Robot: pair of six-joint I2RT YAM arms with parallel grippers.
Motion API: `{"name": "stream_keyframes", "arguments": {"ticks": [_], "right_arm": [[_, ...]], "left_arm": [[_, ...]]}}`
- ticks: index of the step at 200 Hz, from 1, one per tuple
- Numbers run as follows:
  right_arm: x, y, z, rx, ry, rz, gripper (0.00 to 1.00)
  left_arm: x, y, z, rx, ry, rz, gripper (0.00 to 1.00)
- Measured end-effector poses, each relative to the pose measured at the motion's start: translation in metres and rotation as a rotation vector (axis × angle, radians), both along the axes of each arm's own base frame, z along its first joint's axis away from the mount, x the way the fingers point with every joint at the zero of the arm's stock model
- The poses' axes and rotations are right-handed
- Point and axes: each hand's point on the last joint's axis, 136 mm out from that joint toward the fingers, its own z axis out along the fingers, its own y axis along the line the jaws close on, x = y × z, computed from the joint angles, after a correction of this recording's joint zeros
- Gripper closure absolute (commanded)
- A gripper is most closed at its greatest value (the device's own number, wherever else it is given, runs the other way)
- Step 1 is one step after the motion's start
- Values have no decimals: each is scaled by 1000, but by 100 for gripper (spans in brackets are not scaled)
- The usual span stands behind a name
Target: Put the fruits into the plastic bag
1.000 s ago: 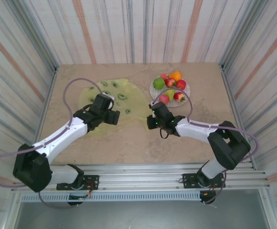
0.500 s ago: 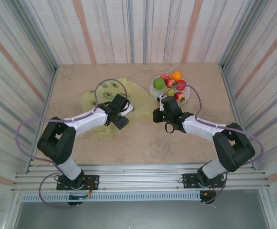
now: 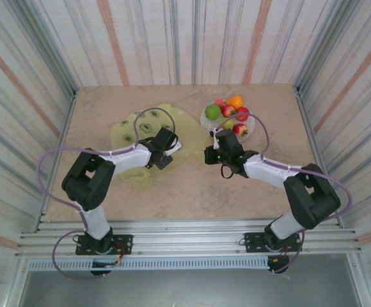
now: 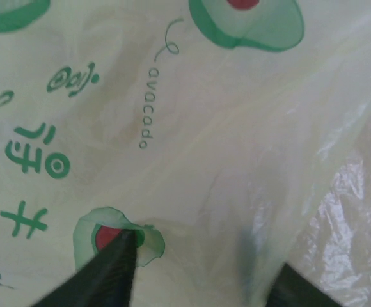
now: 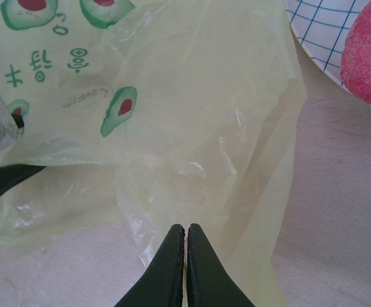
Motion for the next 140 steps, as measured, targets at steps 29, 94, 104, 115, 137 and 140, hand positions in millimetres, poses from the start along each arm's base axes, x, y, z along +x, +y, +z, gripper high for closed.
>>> {"name": "stream_keyframes", "arguments": {"ticks": [29,94,104,115,137,140], "right_arm": [[3,1,4,4,-7,-1,91],[15,-12,39,-14,-46,-14,39],[11,-18,53,-11,-68,-14,30],[5,-24,72,16,-93,-24,23],[-20,-35,103,97,-156,-28,14],[-25,-37,104,108,-159,-29,14]], "left_arm": [[3,-1,3,-11,-9,9,82],[13,8,34,-191,2,179,100],[14,11,46,-244,2,222,100],[14,14,61,-317,7,272,100],[15,22,90,-493,28,380,100],[15,22,93,-514,33,392,100]]}}
